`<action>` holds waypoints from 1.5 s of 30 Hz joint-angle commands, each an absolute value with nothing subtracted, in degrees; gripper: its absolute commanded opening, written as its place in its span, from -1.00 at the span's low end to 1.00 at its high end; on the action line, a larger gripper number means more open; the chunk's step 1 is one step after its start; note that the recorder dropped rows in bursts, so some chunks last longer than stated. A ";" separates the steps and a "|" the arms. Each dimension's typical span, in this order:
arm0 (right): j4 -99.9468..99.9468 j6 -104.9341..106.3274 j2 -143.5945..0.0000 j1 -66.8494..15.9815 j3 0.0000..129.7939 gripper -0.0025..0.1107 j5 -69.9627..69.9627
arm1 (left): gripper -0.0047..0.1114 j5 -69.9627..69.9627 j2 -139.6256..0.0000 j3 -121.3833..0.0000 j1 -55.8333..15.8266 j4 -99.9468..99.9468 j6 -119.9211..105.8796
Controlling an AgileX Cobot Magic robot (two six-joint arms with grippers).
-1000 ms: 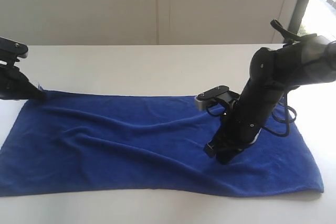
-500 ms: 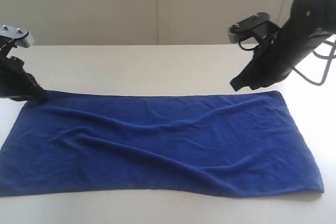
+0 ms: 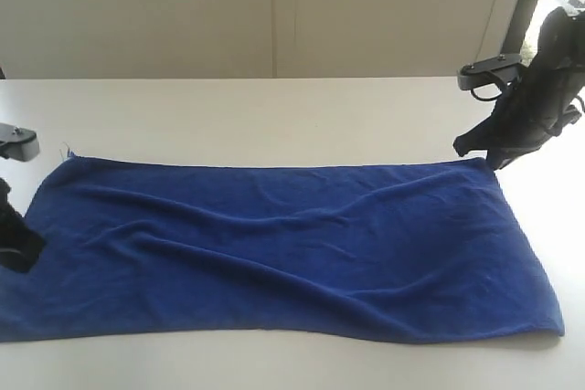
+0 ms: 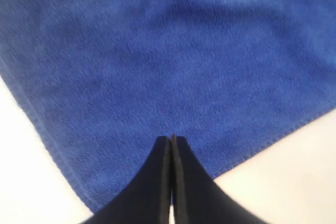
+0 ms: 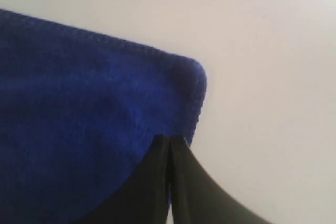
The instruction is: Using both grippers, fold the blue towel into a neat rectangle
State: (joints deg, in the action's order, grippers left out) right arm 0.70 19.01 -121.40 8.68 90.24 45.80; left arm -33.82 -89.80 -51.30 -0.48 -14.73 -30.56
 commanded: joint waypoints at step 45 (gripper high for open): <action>0.00 19.31 -130.36 9.18 96.18 -0.96 43.30 | -0.92 -17.20 -92.09 -35.40 -0.69 -9.23 -24.18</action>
